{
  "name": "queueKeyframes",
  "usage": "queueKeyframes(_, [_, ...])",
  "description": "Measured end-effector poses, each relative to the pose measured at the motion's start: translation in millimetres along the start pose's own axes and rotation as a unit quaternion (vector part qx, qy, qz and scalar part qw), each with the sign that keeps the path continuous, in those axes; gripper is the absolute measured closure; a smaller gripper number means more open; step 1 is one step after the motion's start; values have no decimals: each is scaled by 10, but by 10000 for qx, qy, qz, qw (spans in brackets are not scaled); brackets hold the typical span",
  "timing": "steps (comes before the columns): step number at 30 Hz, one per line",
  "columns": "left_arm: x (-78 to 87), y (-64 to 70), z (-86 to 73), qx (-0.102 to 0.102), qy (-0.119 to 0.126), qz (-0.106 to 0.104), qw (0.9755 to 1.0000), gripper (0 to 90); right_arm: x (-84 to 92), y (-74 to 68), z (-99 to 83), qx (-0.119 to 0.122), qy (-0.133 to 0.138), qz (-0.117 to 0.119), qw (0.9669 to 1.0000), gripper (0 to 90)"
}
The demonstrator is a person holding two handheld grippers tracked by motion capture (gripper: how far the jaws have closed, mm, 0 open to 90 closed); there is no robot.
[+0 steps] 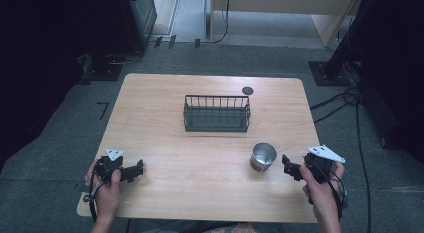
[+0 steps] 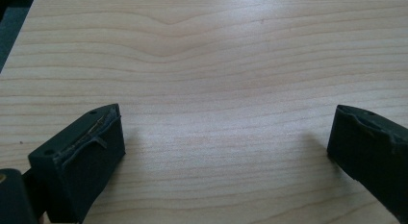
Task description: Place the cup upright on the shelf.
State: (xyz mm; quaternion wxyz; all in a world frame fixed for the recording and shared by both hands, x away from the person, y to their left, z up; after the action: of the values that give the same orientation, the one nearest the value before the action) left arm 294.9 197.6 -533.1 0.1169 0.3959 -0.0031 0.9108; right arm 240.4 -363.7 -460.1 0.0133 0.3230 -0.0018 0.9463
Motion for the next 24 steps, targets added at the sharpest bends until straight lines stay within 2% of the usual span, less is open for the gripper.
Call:
queueKeyframes(6, [0, 0, 0, 0, -3, 0, 10000, 0, 42, -150, 163, -16, 98, 181, 9998, 27])
queueKeyframes(13, [0, 0, 0, 2, -3, 0, 10000, 0, 41, -404, 272, 130, 146, 467, 9987, 0])
queueKeyframes(19, [0, 0, 0, 1, 1, 0, 10000, 0, -17, -586, 272, 241, 38, 668, 9975, 0])
queueKeyframes(21, [0, 0, 0, 2, 2, 0, 10000, 0, -53, -640, 256, 236, -47, 615, 9978, 0])
queueKeyframes(24, [0, 0, 0, 1, -1, -1, 10000, 0, -104, -716, 216, 220, -138, 663, 9975, 0])
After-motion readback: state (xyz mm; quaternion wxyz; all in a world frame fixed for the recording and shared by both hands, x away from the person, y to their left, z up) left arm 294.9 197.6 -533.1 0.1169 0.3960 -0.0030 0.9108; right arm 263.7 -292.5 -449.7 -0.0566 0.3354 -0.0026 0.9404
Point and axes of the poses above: each handheld gripper's, and its own axes: x roughly backward along the jaws, z roughly out of its top, y roughly to its right, the point moved 2 cm from there along -x, roughly forward along the jaws, and after that the axes turned 8 degrees about -z, right-handed, at the moved point
